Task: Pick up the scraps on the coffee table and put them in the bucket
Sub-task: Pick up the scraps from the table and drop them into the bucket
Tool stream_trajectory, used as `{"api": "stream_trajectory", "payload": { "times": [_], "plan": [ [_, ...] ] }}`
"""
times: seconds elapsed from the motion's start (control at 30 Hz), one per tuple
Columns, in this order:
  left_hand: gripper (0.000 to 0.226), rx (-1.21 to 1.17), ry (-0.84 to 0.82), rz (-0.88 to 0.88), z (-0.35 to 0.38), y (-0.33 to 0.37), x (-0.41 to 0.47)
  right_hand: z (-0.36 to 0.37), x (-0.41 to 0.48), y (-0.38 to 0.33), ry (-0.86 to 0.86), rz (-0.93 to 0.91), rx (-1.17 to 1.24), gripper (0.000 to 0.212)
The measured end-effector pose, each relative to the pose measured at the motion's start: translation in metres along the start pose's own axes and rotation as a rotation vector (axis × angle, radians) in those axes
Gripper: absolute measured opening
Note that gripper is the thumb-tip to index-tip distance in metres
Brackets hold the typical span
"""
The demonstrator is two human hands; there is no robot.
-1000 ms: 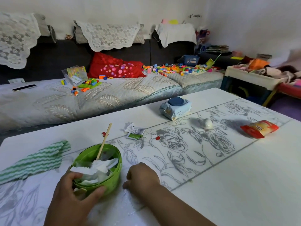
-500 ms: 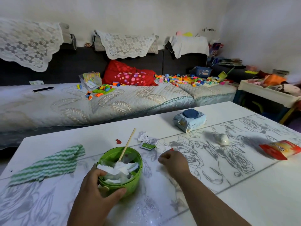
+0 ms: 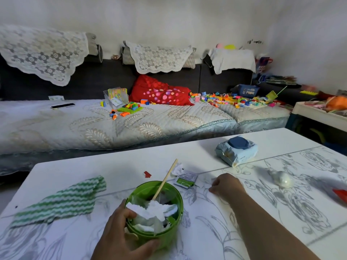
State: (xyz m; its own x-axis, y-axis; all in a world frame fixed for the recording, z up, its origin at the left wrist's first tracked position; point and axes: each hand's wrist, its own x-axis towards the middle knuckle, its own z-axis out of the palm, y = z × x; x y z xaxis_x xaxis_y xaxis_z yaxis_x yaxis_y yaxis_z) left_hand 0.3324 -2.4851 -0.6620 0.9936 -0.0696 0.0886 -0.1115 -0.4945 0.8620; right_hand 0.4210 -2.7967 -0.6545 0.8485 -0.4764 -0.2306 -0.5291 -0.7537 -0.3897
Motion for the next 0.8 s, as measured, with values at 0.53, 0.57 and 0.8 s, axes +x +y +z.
{"api": "stream_trajectory", "payload": {
  "times": [0.53, 0.57, 0.8],
  "plan": [
    [0.059, 0.093, -0.003, -0.026, 0.005, 0.023, -0.005, 0.011, -0.023, 0.001, 0.089, -0.026, -0.078, 0.016],
    [0.059, 0.098, -0.003, -0.027, 0.005, 0.024, -0.005, 0.012, -0.025, 0.002, 0.094, -0.019, -0.061, 0.018],
    [0.059, 0.101, -0.024, -0.040, 0.001, 0.031, -0.006, 0.001, -0.040, -0.002, 0.040, -0.095, 0.025, 0.029]
  ]
}}
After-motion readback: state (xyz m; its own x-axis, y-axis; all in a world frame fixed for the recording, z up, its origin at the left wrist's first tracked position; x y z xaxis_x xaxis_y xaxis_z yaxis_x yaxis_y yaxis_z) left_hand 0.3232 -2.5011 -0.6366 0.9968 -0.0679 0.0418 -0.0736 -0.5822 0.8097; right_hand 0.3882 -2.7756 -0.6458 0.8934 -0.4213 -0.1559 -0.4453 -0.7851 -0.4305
